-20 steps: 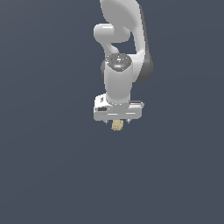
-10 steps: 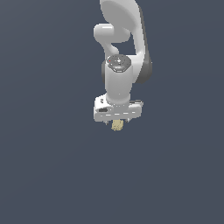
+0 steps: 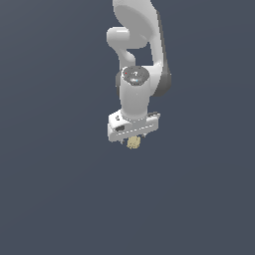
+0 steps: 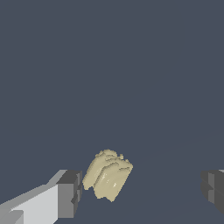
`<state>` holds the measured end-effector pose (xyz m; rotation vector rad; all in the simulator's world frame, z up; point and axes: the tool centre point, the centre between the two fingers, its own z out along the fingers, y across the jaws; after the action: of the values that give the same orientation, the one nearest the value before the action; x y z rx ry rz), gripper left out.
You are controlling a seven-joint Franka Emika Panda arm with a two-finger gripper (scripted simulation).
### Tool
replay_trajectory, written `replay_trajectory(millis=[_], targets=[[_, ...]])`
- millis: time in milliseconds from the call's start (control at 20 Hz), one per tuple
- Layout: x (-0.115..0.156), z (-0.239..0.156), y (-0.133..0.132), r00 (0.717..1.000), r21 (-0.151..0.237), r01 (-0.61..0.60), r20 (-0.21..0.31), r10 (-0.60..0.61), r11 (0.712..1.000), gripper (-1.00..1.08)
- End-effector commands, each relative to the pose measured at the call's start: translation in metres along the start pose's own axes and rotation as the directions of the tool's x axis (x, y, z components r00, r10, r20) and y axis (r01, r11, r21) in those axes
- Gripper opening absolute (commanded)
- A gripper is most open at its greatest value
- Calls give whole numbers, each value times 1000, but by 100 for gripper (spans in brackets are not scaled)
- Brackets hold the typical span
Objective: Pick up the object and move it to a goal position.
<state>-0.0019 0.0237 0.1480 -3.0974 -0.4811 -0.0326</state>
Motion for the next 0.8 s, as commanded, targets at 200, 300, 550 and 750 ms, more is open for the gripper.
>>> replay_trajectory(millis=[200, 300, 550, 750], targets=[[-9, 12, -3, 983, -3, 182, 7, -182, 983, 100], [-12, 16, -4, 971, -3, 238, 9, -238, 971, 100], [-19, 25, -7, 927, -2, 376, 13, -376, 927, 100], [-25, 32, -9, 877, 0, 480, 16, -480, 877, 100]])
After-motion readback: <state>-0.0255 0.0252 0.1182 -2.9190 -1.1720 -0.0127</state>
